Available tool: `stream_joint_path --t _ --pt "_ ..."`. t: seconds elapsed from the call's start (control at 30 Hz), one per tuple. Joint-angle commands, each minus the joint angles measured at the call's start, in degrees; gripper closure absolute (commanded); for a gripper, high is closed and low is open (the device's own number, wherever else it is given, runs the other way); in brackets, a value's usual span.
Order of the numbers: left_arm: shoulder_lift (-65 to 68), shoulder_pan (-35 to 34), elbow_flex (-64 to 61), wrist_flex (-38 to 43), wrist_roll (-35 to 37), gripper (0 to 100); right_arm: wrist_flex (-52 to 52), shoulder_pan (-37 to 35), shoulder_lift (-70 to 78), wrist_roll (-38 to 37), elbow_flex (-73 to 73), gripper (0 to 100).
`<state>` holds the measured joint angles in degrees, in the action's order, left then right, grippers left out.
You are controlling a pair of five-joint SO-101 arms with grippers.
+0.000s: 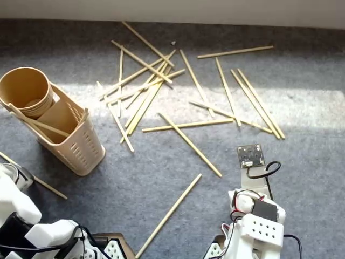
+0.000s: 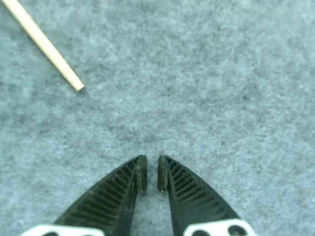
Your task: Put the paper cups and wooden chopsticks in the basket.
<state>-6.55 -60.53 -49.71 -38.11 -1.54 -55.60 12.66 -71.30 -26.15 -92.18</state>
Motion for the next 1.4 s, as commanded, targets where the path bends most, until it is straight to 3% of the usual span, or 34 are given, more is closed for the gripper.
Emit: stream_joint_path --t 0.0,0.17,0.43,0.67,0.93,1.2,1.37 --pt "0.2 0.5 -0.7 4.8 0.8 80 1.3 -0.7 0.6 -0.7 -0.1 94.0" --pt "-0.3 0.6 -0.9 3.7 0.8 80 1.3 -0.7 0.6 -0.6 -0.1 94.0" --pt "-0.3 2.4 7.0 -13.1 0.9 80 1.3 -0.7 0.6 -0.6 -0.1 94.0" --pt "-0.3 2.4 13.1 -17.8 1.1 80 1.3 -0.7 0.6 -0.6 -0.1 94.0" --pt "0.2 6.7 13.7 -16.2 3.3 80 1.3 -0.7 0.6 -0.6 -0.1 94.0" --pt "0.2 7.3 8.0 -6.9 5.3 80 1.3 -0.7 0.6 -0.6 -0.1 94.0" --pt "0.3 7.4 0.7 3.4 5.2 84 1.3 -0.7 0.6 -0.6 -0.1 94.0"
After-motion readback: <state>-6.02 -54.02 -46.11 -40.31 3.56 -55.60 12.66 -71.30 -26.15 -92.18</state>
